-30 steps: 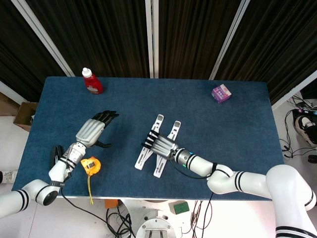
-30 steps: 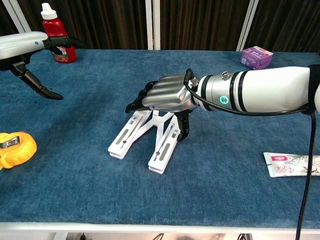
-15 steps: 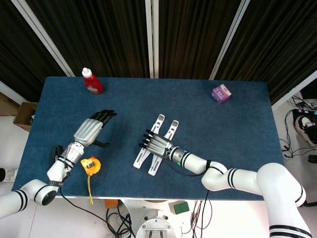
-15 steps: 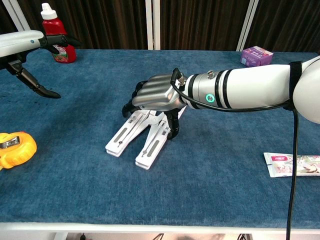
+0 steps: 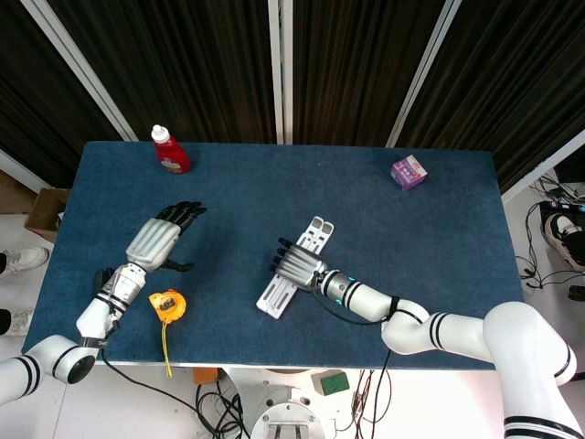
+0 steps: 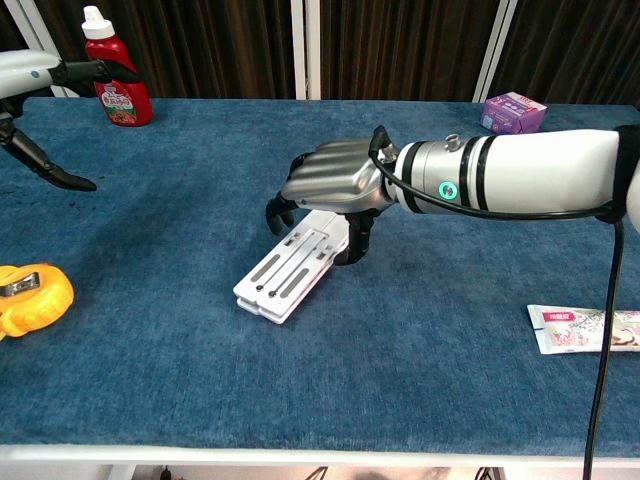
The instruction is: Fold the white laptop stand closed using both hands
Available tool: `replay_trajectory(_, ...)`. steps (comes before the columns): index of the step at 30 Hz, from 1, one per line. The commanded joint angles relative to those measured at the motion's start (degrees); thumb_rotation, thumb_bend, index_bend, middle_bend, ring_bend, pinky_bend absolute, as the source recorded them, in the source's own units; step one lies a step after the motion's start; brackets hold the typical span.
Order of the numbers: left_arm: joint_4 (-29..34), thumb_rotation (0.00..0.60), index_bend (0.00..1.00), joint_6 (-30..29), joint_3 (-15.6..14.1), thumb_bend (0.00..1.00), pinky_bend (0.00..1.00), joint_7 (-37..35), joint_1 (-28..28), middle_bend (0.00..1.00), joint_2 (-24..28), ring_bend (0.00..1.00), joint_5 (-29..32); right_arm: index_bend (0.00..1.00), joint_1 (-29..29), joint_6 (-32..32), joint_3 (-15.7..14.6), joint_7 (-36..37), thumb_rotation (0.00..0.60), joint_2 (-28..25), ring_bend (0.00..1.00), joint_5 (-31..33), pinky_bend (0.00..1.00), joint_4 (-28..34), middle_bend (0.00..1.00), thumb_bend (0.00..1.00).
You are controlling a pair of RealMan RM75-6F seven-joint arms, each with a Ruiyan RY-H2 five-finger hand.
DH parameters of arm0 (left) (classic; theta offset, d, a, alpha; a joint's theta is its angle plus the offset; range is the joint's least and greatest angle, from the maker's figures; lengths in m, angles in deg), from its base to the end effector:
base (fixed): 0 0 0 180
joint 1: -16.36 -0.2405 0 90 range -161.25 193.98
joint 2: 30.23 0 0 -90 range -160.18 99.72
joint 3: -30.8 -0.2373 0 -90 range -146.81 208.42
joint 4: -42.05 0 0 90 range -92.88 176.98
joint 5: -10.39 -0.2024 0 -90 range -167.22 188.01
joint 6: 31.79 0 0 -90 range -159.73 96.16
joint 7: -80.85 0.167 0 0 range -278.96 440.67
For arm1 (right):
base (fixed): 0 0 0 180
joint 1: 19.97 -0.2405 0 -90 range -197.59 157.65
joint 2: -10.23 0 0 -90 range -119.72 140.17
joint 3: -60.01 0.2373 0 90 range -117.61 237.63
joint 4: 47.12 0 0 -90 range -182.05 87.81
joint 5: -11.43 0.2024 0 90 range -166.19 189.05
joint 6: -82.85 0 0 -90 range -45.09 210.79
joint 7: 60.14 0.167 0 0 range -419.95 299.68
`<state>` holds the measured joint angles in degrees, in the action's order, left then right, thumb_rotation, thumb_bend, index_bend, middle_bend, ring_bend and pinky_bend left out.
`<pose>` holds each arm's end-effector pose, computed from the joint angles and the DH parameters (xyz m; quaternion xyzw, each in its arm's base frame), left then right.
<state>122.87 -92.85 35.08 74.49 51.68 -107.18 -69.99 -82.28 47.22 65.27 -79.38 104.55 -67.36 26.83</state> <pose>-0.1974 0.3412 0.0524 -0.7151 -0.3911 -0.4114 0.4079 -0.0408 -0.3452 -0.0945 0.9163 -0.1382 0.2756 0.2556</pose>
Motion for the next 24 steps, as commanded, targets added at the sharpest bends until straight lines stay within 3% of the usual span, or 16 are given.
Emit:
replay_trajectory(1,1.4,0.6,0.09,-2.1,-0.9,0.0,0.13,2.4,-2.3,0.05,2.5,0.04,0.5,0.0,8.4,-12.2,-0.2,-3.9,0.6,-7.3,0.0,4.2,0.0,10.6,0.08,0.1)
replay_trajectory(7,3.4,0.6,0.09,-7.9,-3.0,0.0,0.13,5.2,-8.1,0.04,6.5,0.04,0.9,0.0,23.7,-33.3,-3.7,-4.5,0.6,-19.7,0.0,4.0,0.0,23.8,0.1,0.12)
replay_trajectory(10,4.0,0.6,0.09,-11.6,-3.7,0.0,0.13,6.2,-11.3,0.05,7.6,0.04,1.3,0.0,30.3,-41.6,-6.0,-1.5,0.6,-24.3,0.0,1.8,0.0,26.2,0.11,0.15)
replay_trajectory(17,4.4,0.6,0.09,-22.4,-6.1,0.0,0.13,8.5,-20.0,0.05,8.3,0.04,-0.6,0.0,44.8,-55.6,-11.2,11.0,0.6,-31.0,0.0,-2.4,0.0,25.0,0.11,0.16)
replay_trajectory(24,5.9,0.6,0.09,-30.5,-9.5,0.0,0.13,9.3,-27.4,0.05,8.3,0.04,-4.7,0.0,52.1,-59.8,-12.8,18.7,0.6,-31.5,0.0,-4.7,0.0,20.4,0.1,0.16)
